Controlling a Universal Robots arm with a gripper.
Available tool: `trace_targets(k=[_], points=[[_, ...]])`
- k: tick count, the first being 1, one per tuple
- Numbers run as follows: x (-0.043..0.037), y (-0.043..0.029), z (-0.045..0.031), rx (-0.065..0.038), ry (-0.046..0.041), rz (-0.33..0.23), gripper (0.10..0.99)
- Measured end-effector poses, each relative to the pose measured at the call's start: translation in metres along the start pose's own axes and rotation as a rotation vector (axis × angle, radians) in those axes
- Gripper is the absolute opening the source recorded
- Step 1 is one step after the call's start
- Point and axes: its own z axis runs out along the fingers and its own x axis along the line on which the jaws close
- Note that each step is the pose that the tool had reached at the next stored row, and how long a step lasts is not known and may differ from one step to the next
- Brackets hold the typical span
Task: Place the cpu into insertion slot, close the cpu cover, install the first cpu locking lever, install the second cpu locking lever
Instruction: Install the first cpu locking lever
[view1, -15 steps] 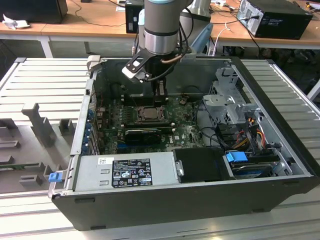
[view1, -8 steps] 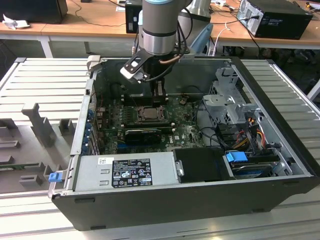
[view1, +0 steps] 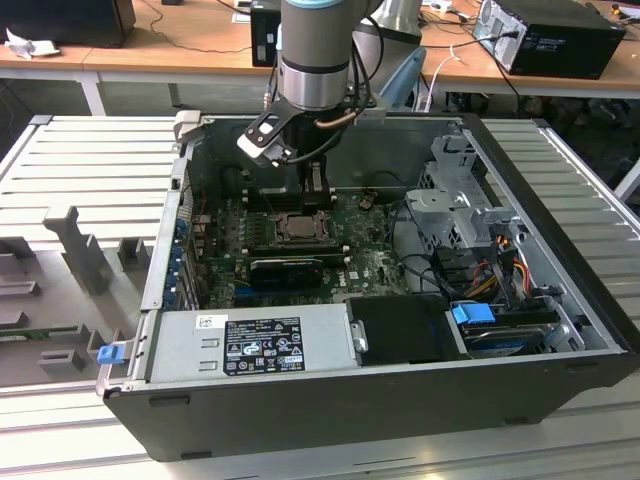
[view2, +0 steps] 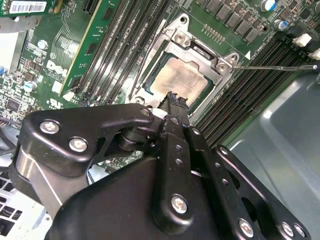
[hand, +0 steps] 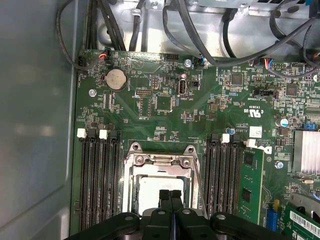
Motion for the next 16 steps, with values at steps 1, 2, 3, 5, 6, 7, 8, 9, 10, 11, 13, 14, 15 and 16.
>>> trace_targets(k=[1,2,3,5,6,7,8,9,10,11,13,14,15,16], points=[[0.0,0.0001,-0.0002,0.0,-0.0001,0.0,0.106],[0.0,0.0001,-0.0005,0.0,0.0,0.0,0.106],[0.0,0.0001,-0.0006,0.0,0.0001,0.0,0.106],[0.0,0.0001,-0.0008,0.0,0.0,0.0,0.106],[0.0,0.0001,-0.0009,0.0,0.0,0.0,0.106],[0.0,0.0001,-0.0011,0.0,-0.0001,0.0,0.106],[-0.0001,0.0001,-0.0015,0.0,-0.0002,0.0,0.106],[0.0,0.0001,-0.0018,0.0,-0.001,0.0,0.106],[-0.0001,0.0001,-0.0029,0.0,-0.0022,0.0,0.106],[-0.0001,0.0001,-0.0033,0.0,-0.0021,0.0,0.106],[-0.0001,0.0002,-0.0057,0.0,-0.0034,0.0,0.106],[-0.0002,0.0002,-0.0082,0.0,-0.0042,0.0,0.106],[-0.0002,0.0003,-0.0125,0.0,-0.0051,0.0,0.106],[-0.0003,0.0004,-0.0162,0.0,-0.0051,0.0,0.106]])
